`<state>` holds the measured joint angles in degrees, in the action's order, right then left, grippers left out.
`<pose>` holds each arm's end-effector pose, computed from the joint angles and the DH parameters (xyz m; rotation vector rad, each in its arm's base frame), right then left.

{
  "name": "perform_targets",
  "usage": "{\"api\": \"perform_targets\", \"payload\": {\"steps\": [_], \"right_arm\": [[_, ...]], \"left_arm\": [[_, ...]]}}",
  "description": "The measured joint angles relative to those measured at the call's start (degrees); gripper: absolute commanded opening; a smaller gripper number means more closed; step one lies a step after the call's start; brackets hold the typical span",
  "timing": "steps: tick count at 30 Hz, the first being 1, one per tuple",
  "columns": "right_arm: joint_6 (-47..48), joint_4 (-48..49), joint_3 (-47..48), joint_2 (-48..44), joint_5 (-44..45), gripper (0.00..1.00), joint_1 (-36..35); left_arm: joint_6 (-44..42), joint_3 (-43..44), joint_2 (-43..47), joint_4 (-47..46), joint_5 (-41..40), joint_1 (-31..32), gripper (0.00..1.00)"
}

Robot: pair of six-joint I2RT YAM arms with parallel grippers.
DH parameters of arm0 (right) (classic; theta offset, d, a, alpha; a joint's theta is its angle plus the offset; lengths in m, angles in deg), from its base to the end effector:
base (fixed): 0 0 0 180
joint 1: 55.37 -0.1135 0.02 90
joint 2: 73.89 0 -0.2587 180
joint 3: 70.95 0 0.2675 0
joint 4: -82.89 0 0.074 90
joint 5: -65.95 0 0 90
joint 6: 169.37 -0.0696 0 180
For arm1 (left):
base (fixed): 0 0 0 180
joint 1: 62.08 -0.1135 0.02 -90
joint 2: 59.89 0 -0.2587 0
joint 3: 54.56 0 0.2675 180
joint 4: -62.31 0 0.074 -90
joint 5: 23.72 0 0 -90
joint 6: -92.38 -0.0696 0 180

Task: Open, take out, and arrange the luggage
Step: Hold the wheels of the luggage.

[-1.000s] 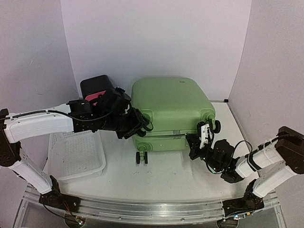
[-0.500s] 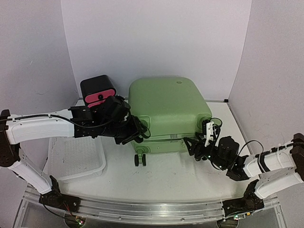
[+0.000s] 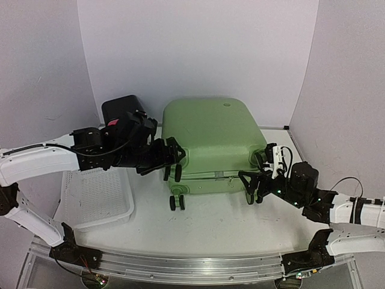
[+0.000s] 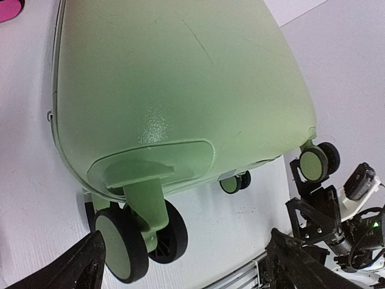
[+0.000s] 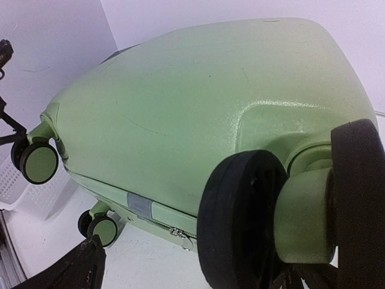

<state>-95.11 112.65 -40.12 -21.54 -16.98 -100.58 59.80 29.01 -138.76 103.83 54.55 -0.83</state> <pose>0.1839 0.1731 0.2407 -0.2728 1.4501 0.7840 0.1810 -0.3004 0.3041 -0.0423 2.3574 -0.8904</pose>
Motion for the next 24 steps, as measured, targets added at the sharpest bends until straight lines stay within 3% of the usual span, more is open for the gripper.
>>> {"api": "perform_targets", "payload": {"steps": [15,24], "right_arm": [[-1.90,-26.03,14.36,2.03,2.03,0.98,0.24],[-2.19,-36.24,21.44,4.66,6.62,0.98,0.15]], "left_arm": [[-15.58,-0.79,13.62,10.45,-5.29,0.00,0.99],[-15.67,-1.46,13.51,11.98,-0.55,-8.44,0.99]]}}
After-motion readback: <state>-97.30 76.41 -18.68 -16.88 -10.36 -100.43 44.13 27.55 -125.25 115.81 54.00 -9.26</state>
